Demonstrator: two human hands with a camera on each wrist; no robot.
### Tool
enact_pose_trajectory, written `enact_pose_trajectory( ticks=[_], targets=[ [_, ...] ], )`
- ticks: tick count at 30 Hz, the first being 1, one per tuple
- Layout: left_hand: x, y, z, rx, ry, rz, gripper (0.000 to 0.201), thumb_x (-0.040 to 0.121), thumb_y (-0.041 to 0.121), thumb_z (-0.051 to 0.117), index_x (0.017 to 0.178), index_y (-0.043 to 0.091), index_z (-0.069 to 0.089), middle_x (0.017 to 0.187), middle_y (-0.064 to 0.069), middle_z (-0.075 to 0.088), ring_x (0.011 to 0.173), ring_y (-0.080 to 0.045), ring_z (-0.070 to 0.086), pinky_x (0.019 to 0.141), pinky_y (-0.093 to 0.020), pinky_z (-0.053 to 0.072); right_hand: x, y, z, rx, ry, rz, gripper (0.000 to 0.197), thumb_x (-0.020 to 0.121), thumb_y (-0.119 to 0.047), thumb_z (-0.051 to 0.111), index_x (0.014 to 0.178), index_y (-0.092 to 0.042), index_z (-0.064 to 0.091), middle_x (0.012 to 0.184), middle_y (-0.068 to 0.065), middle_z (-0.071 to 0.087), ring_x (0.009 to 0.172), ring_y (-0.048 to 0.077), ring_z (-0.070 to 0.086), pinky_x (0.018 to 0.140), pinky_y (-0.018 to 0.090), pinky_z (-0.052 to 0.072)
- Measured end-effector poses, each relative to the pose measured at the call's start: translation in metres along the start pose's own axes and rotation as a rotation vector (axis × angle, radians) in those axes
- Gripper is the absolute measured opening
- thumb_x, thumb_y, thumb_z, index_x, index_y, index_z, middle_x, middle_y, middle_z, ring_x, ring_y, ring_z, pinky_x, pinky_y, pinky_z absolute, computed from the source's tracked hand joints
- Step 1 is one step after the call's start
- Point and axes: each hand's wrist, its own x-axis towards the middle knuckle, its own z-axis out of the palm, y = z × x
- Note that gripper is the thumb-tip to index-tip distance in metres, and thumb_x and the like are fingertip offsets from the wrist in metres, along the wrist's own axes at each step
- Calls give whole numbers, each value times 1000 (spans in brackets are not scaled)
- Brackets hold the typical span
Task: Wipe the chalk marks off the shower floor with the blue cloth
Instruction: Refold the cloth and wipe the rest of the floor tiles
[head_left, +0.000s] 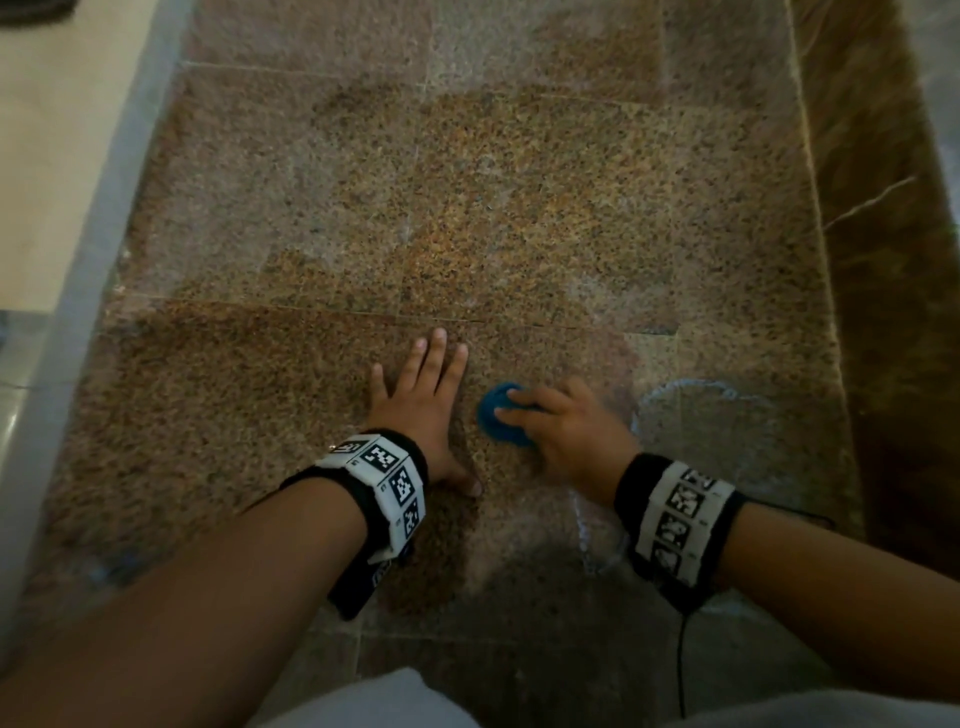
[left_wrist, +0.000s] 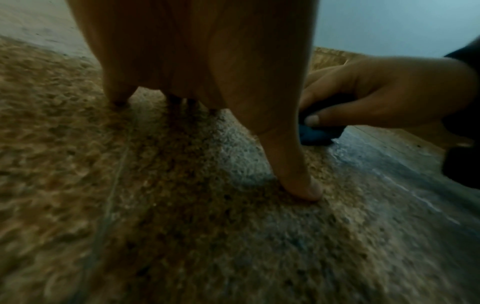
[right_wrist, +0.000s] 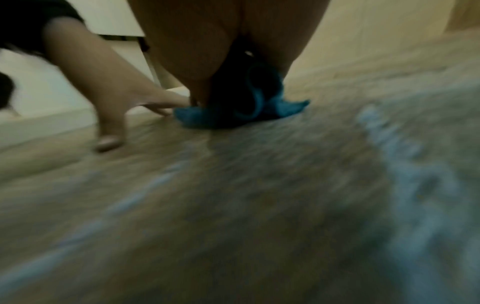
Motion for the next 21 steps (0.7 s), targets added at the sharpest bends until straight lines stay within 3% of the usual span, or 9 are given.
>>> enact_pose_trajectory(
  ticks=[2,6,9,12,14,16,18,19,21],
  targets=[
    [-1,-1,0,-3,0,-1,150,54,74,75,143,25,-35,148,1,-45,142,-22,-32,116,-59,-7,12,18,-11,-22,40,36,36,75,-1,62,107,-16,71,110,8,68,76,33,62,74,34,49],
    [2,-3,-1,8,-1,3,151,51,77,74,142,27,-36,147,2,-46,141,-21,-33,116,-59,-7,25,57,-18,-56,85,450,40,86,-2,59,122,-18,62,128,8,58,95,39,53,85,31,26],
    [2,-2,-1,15,-7,-4,151,52,77,74,142,27,-37,147,1,-46,142,-22,-32,116,-59,-5,17,28,0,-101,91,289,50,69,3,73,116,-15,66,119,12,63,81,38,58,78,33,25],
    [1,-1,0,15,-1,0,151,52,76,74,142,27,-37,148,1,-45,142,-22,-31,116,-59,-4,10,7,-4,-50,3,131,48,68,4,73,111,-17,69,114,10,66,78,37,60,79,39,39],
    [1,-2,0,9,4,2,151,52,76,75,142,27,-36,148,1,-45,142,-21,-31,116,-59,-4,16,22,-23,27,32,204,42,71,7,70,107,-16,71,113,11,68,86,38,62,82,40,40],
    [0,-2,0,8,7,5,151,52,77,74,143,27,-36,148,1,-45,142,-22,-31,116,-59,-4,18,54,-36,-19,49,412,38,84,-1,59,117,-18,65,124,9,62,105,34,57,90,35,30],
    [1,-3,-1,13,11,8,152,51,78,74,142,27,-36,148,1,-45,142,-22,-31,116,-59,-4,11,71,-41,-32,68,583,37,91,-10,51,125,-22,59,131,7,57,110,34,49,94,34,28],
    [1,-3,-1,16,9,8,152,51,78,73,142,27,-36,148,1,-45,142,-22,-31,116,-59,-4,9,65,-41,-43,84,585,37,89,-8,54,124,-19,61,129,9,58,106,36,49,94,37,31],
    [2,-3,0,17,-1,7,151,51,78,73,142,27,-37,148,1,-45,142,-22,-31,116,-59,-5,2,39,-31,-26,142,397,38,76,5,65,111,-10,68,115,17,65,94,36,52,85,44,42]
  ],
)
